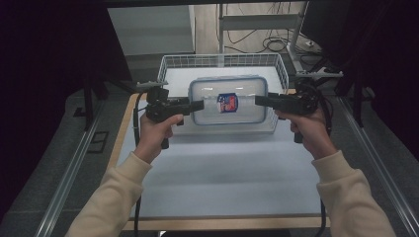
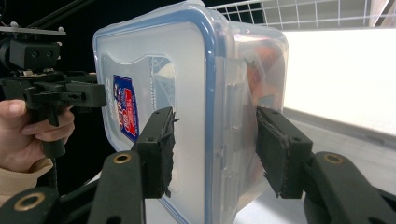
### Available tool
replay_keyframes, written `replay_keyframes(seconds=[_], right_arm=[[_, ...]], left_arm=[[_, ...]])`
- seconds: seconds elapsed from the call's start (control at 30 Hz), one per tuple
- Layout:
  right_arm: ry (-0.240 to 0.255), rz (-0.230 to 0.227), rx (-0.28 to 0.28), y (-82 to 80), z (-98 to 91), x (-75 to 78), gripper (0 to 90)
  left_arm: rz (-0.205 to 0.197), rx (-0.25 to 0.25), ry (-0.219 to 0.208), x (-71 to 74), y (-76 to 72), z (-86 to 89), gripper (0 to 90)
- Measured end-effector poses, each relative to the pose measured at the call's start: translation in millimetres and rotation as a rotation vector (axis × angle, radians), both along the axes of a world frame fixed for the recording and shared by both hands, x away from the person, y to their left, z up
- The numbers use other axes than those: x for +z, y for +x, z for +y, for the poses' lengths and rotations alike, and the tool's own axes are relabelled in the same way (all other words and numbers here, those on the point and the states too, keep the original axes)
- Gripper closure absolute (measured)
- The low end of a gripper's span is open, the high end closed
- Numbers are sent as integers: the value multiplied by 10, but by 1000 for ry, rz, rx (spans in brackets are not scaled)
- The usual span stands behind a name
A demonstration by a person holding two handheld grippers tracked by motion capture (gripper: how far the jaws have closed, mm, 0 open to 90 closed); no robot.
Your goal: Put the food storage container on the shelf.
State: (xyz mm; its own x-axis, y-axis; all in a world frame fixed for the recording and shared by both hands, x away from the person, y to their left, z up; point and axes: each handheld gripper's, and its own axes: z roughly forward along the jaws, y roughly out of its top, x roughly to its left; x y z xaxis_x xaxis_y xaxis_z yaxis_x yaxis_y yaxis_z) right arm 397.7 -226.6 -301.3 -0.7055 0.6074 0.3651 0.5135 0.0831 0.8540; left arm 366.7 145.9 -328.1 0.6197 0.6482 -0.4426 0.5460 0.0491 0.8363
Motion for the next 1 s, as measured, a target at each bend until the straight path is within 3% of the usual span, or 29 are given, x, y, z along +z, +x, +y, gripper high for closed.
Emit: replay_keyframes(seconds=[0.43,0.8,1.0], right_arm=[[6,2,4,255,64,228,483],[21,58,-11,685,124,257,480],[12,96,-34,877,156,223,480]], left_arm=[[-16,22,7,236,198,44,430],[25,23,4,270,628,102,431],[59,13,11,218,876,119,421]])
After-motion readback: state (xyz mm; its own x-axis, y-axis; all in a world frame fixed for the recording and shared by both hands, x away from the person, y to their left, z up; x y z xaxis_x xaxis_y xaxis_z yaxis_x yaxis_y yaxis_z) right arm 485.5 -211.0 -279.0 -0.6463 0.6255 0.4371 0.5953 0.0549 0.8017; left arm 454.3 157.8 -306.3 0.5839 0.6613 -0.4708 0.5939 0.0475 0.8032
